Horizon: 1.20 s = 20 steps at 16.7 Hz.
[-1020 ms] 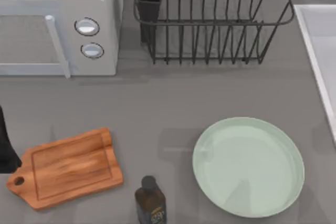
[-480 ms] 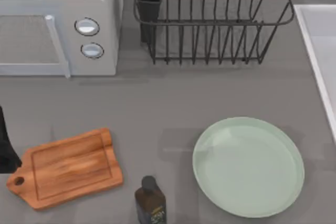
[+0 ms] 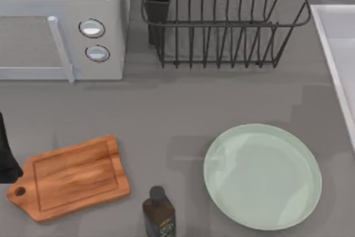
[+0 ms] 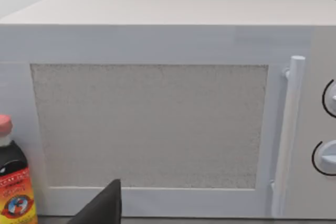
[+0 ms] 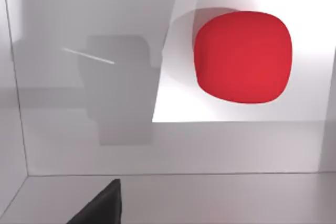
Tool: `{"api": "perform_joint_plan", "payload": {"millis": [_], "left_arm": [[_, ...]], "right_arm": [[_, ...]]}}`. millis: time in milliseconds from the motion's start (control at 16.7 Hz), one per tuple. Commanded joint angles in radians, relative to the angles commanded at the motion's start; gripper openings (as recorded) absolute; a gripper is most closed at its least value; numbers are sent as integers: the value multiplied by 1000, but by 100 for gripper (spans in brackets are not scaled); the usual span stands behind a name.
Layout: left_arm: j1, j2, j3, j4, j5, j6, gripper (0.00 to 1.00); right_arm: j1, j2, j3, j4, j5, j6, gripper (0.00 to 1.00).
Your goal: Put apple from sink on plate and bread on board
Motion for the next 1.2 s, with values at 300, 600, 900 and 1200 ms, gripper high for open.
{"api": "perform_joint_plan", "payload": {"millis": [300, 600, 900, 1200], "left_arm": [[0, 0, 0, 0, 0, 0, 100], [0, 0, 0, 0, 0, 0, 100], [0, 0, 0, 0, 0, 0, 100], [0, 0, 0, 0, 0, 0, 100]], "right_arm": [[-21, 123, 98, -65, 0, -20, 100], [-16, 122, 93, -60, 0, -19, 100], [-17, 227, 26, 108, 1, -17, 100], [-19, 373, -70, 369, 3, -15, 100]]}}
